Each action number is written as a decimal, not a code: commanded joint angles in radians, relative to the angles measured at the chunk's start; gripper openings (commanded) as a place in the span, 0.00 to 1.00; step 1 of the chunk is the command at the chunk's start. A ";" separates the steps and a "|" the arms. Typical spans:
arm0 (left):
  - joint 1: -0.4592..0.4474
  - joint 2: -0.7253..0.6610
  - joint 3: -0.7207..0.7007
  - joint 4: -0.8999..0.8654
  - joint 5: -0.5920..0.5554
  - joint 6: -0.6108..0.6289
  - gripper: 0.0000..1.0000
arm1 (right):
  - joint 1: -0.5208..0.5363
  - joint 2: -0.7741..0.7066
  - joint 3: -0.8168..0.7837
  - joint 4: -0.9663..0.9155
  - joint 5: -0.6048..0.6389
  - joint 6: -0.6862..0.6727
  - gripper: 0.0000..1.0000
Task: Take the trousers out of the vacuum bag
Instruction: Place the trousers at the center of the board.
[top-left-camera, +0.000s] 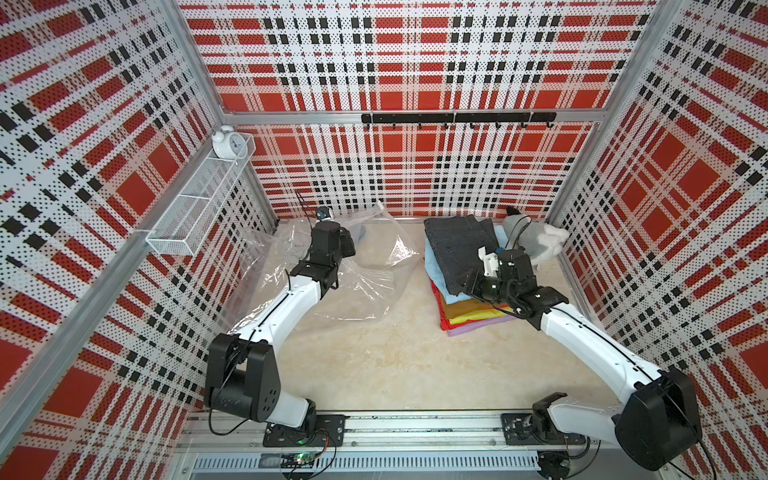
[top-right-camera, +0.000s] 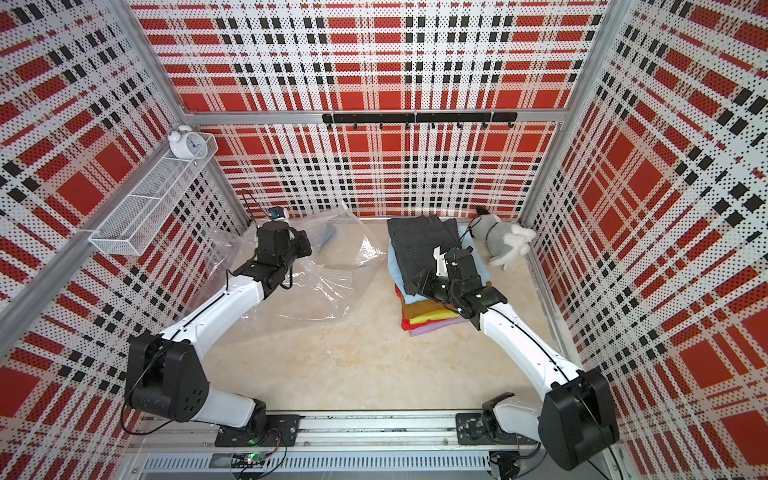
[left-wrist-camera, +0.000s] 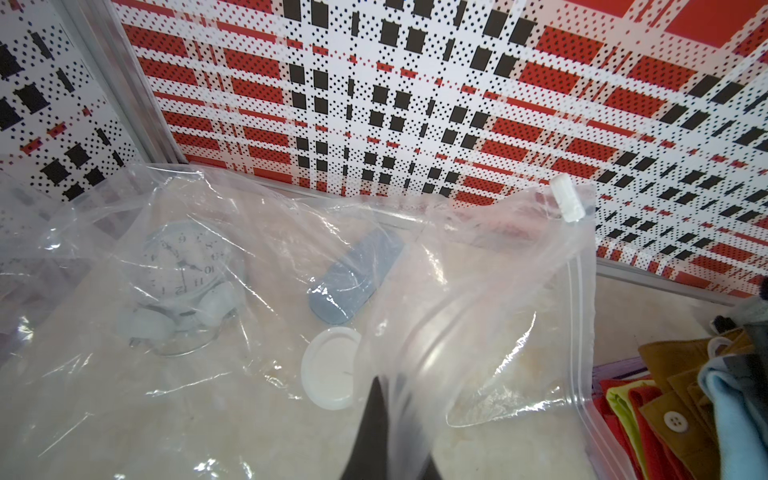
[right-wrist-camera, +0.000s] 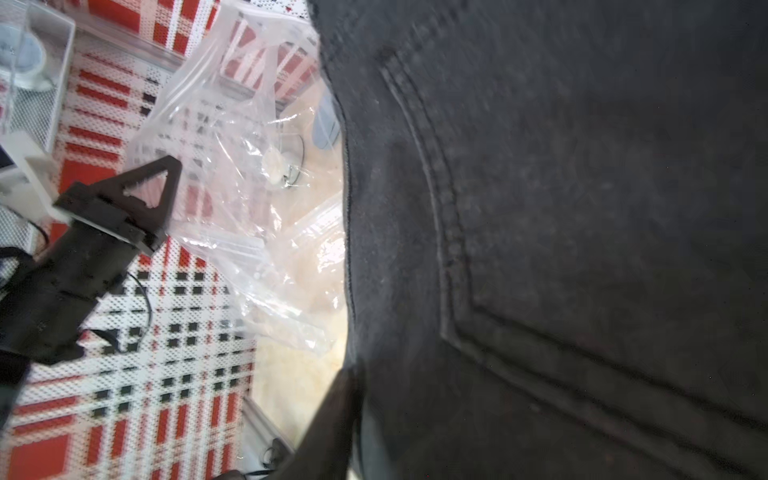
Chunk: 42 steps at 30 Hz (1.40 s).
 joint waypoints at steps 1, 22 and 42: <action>0.002 -0.011 -0.005 0.014 -0.008 0.018 0.00 | 0.009 0.022 0.017 -0.096 -0.042 -0.079 0.49; 0.017 -0.001 0.005 -0.001 0.006 0.018 0.00 | -0.026 0.002 0.292 -0.320 -0.045 -0.383 0.59; 0.017 -0.007 0.004 0.002 0.006 0.024 0.00 | -0.030 0.298 0.262 -0.224 0.259 -0.402 0.62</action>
